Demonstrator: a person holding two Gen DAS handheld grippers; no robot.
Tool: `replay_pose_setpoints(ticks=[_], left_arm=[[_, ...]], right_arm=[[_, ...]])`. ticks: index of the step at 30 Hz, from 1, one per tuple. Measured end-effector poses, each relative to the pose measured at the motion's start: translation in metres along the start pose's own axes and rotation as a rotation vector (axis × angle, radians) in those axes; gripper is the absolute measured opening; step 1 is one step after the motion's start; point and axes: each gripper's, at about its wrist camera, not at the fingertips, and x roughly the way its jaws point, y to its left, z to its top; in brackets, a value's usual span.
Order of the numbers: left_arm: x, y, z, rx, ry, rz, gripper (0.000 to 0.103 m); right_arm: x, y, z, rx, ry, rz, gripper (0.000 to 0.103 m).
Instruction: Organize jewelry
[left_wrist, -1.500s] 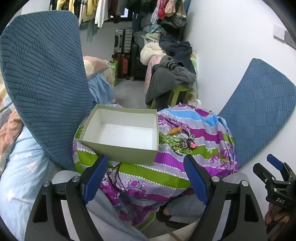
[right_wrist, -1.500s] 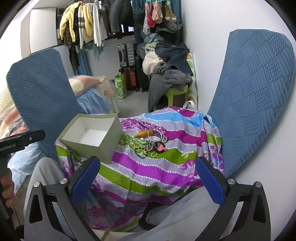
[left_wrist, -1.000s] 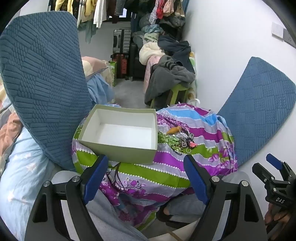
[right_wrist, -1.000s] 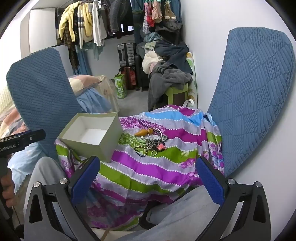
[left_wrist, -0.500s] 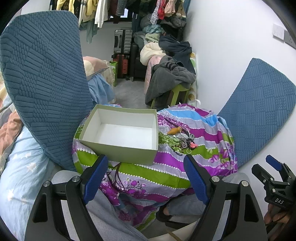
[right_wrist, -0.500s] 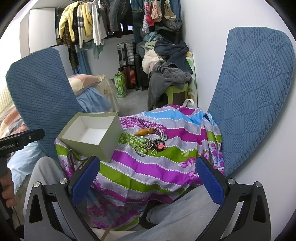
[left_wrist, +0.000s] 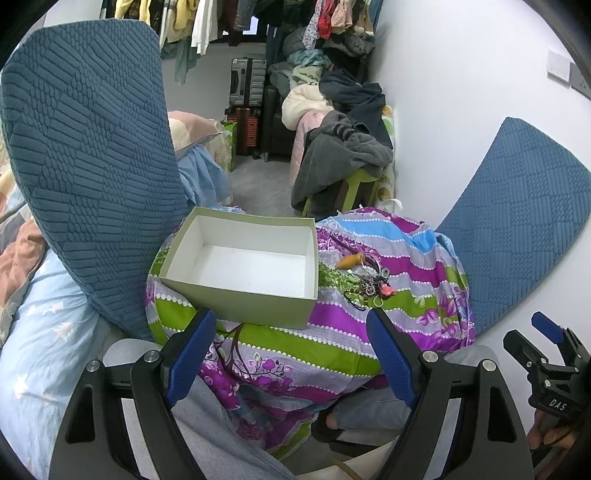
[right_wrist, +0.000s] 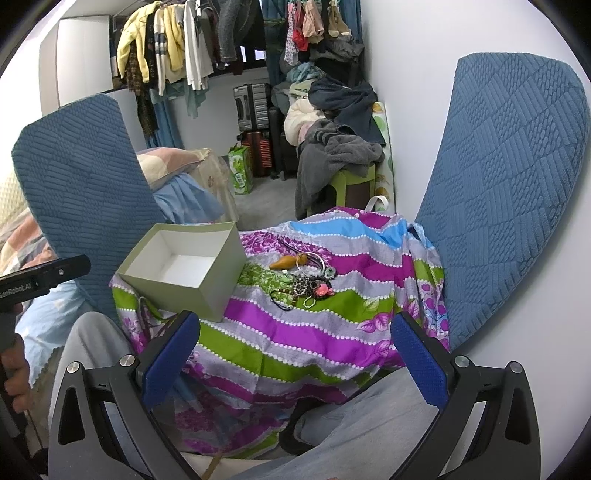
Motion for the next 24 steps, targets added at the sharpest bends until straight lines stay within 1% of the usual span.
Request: replay_pose_setpoints(ticks=[7, 24], left_arm=[[-0.001, -0.001, 0.001, 0.006, 0.000, -0.001, 0.084], [0.011, -0.001, -0.005, 0.016, 0.043, 0.009, 0.084]], right_arm=[[-0.002, 0.003, -0.001, 0.002, -0.003, -0.001, 0.103], [0.005, -0.007, -0.004, 0.018, 0.012, 0.009, 0.103]])
